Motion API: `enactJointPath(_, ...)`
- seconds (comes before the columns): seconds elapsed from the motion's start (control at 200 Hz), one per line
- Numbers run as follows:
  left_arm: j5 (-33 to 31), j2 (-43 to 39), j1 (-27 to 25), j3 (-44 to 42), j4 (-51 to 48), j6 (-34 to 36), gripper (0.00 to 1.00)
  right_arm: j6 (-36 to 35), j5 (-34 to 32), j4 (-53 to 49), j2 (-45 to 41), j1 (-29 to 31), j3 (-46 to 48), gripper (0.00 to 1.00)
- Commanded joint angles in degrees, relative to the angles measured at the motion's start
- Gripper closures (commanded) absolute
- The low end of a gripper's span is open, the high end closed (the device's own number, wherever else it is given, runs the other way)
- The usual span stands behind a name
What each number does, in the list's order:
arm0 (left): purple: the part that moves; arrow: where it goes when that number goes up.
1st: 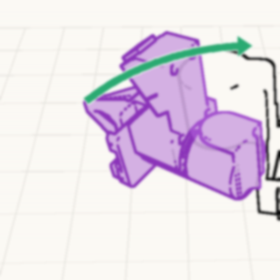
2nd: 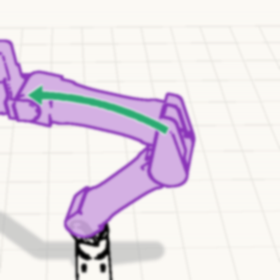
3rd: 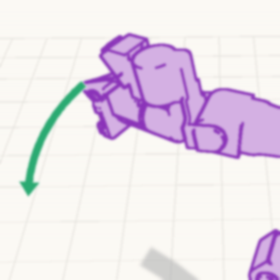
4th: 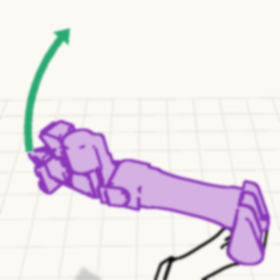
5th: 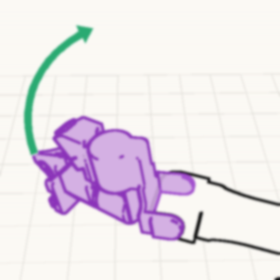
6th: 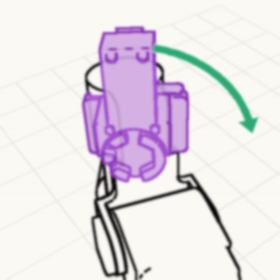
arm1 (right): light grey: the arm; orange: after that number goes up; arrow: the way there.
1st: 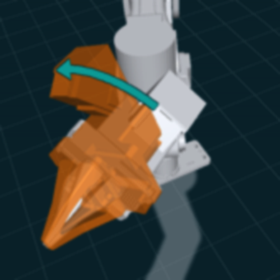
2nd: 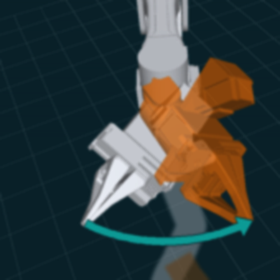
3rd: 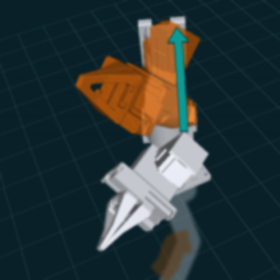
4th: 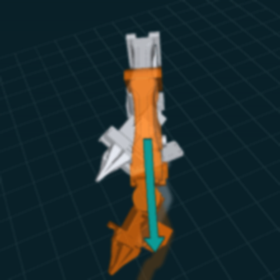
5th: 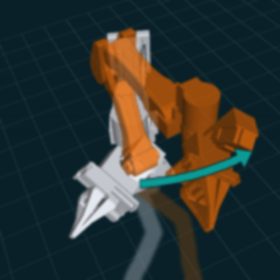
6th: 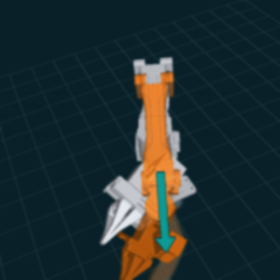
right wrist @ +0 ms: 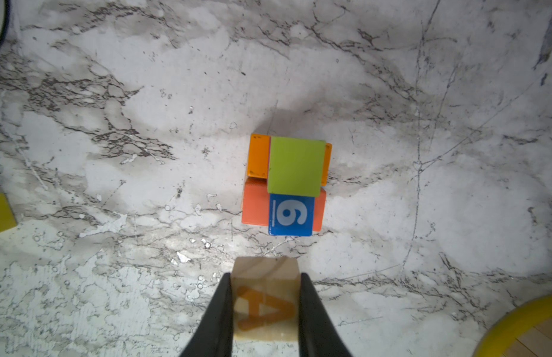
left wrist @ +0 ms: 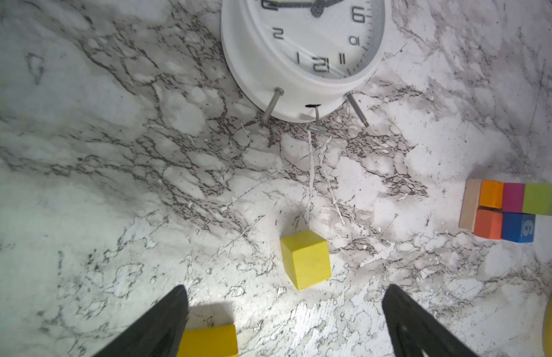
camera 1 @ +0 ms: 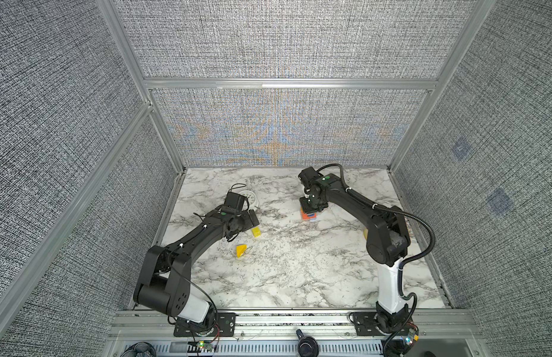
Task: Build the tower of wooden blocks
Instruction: 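Lift the wooden 'A' block and carry it over the stack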
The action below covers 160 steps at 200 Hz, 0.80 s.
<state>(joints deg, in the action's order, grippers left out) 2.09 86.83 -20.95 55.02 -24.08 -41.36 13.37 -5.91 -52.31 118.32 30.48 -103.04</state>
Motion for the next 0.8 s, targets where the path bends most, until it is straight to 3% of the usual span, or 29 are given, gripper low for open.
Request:
enactJointPath(0.0, 0.19, 1.5, -0.06, 1.43, -2.04, 1.51, 0.01, 0.45, 0.49, 0.62, -0.64, -0.75, 0.53, 0.76)
enactJointPath(0.795, 0.36, 7.04, 0.0, 4.56, -1.48, 2.08, 0.01, 0.54, 1.78, 0.72, 3.73, -2.62, -2.58, 0.73)
